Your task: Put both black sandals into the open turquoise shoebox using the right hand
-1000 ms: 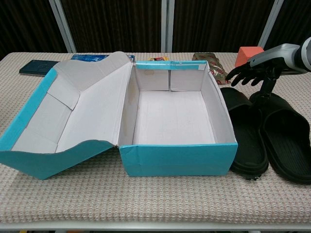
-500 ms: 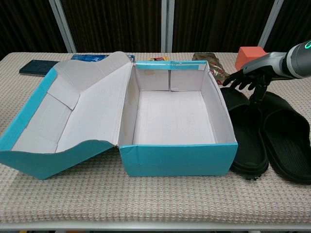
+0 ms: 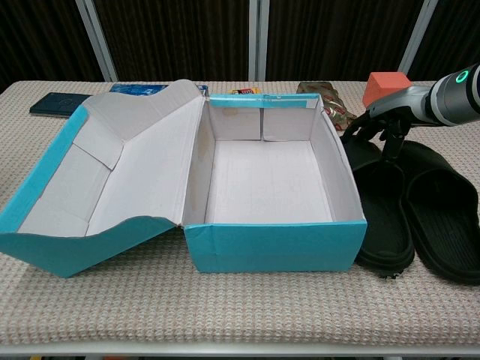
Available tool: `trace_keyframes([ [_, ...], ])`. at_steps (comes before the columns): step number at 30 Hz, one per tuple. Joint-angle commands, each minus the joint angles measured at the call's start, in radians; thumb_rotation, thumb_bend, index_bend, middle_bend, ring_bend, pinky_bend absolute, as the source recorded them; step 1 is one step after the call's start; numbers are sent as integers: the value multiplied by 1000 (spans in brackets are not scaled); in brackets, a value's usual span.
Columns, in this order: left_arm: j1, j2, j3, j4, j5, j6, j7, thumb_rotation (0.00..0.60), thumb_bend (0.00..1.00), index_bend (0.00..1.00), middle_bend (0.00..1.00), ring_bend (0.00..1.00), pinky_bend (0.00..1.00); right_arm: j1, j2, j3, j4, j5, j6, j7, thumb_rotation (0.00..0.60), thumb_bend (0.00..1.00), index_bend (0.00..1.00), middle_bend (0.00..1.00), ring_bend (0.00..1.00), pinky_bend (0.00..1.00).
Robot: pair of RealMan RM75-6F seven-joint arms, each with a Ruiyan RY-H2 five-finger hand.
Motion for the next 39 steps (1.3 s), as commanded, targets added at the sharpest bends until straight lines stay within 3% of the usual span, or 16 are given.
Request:
trace_keyframes([
  [1, -1, 0, 0, 1, -1, -1, -4, 600, 89, 161, 102, 25, 36, -5, -4, 4, 0, -5, 11, -3, 600, 94, 201, 174, 0, 0],
  [13, -5, 1, 2, 4, -4, -15, -19, 600, 89, 161, 102, 26, 36, -29, 0, 32, -11, -12, 61, -22, 600, 163, 411, 320, 36, 1],
  [19, -5, 12, 6, -13, -20, -34, -26, 600, 89, 161, 102, 25, 36, -57, 61, 56, -53, -62, 60, -9, 600, 164, 490, 395, 131, 90],
  [28, -6, 13, 3, -15, -26, -35, -22, 600, 89, 161, 102, 25, 36, -168, 236, 128, -173, -261, 120, 69, 600, 206, 525, 423, 155, 104],
  [35, -7, 10, 4, -13, -26, -36, -23, 600, 89, 161, 102, 25, 36, -307, 371, 243, -271, -441, 153, 253, 600, 221, 544, 440, 160, 115],
  [39, -8, 6, 3, -11, -27, -37, -19, 600, 89, 161, 102, 25, 36, -378, 403, 306, -290, -543, 166, 362, 600, 227, 559, 452, 160, 115],
])
